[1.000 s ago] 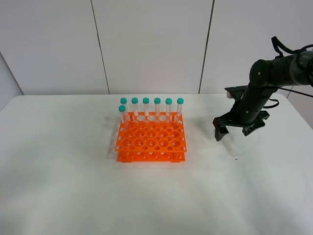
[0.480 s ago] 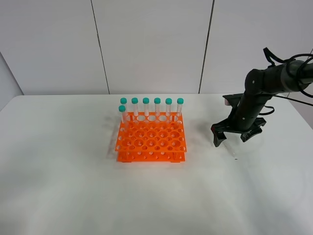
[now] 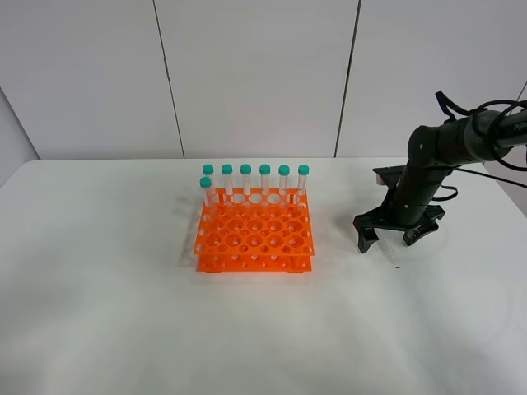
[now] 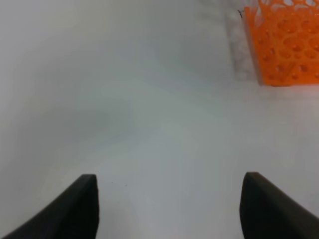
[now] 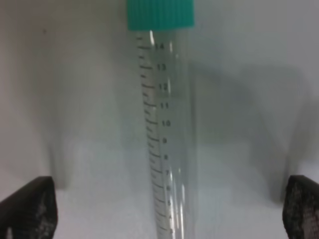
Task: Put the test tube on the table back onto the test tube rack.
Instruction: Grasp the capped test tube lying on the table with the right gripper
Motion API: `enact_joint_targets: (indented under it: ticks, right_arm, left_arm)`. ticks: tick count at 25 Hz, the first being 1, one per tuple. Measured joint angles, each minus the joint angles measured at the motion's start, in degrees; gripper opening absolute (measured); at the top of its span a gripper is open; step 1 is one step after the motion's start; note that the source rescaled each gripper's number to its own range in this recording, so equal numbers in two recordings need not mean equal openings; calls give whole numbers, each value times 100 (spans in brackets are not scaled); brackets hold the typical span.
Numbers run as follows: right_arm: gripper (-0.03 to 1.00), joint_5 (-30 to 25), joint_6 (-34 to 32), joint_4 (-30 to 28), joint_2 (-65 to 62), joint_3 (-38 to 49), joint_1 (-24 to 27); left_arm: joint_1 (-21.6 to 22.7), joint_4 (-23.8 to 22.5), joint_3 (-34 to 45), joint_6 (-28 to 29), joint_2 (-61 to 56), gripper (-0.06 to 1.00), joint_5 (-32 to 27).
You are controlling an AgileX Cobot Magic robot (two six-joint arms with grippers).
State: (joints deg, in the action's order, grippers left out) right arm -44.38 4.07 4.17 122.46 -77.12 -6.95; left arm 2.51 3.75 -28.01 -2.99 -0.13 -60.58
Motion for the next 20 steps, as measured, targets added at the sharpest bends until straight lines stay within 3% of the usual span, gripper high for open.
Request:
enact_joint_targets:
  ticks: [6, 9, 12, 20]
  right_arm:
    - [97, 29, 0, 5, 0, 0, 0]
    - [90, 29, 0, 5, 0, 0, 0]
    - [75, 23, 0, 5, 0, 0, 0]
    - [14, -43, 0, -1, 0, 0, 0]
  left_arm:
    - [0, 0, 0, 0, 0, 94, 0]
    - [0, 0, 0, 0, 0, 94, 0]
    - [0, 0, 0, 0, 0, 94, 0]
    - [0, 0, 0, 0, 0, 94, 0]
